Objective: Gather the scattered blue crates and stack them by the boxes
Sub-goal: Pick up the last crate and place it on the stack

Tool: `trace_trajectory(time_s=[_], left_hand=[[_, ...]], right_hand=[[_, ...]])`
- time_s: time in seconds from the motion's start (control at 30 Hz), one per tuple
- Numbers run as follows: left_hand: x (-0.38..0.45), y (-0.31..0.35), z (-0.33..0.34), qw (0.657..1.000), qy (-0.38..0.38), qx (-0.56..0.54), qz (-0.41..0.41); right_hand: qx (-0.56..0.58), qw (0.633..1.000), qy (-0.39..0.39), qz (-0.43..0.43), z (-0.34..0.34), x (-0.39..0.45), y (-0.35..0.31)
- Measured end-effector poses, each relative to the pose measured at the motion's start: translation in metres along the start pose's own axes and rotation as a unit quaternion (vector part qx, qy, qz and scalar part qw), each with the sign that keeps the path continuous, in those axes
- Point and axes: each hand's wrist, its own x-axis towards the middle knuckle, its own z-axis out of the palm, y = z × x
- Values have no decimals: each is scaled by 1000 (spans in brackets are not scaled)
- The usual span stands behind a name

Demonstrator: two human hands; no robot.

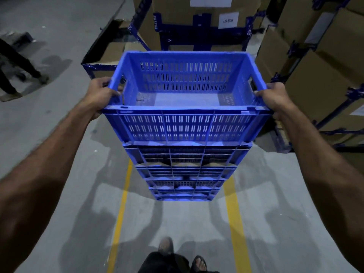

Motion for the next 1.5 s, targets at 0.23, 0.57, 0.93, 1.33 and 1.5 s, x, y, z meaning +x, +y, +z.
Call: trace_trajectory(time_s=[0.23,0.57,0.93,1.33,1.5], left_hand=[[-4,0,3,1000,5,2,1],[-4,2,4,1000,2,0,-12],[-16,3,9,1000,-4,-24,-17],[-15,2,8,1000,2,-20,-22],[-17,4,8,1000,0,-21,-20]], right_hand=[[-3,1000,-1,-7,-3,-3,2],[-9,1000,-9,-8,-6,-9,2],[0,1000,-5,-11,-7,-5,3],[-1,1000,-26,10,-8,-7,5],[-3,1000,-20,9,-6,-7,5]])
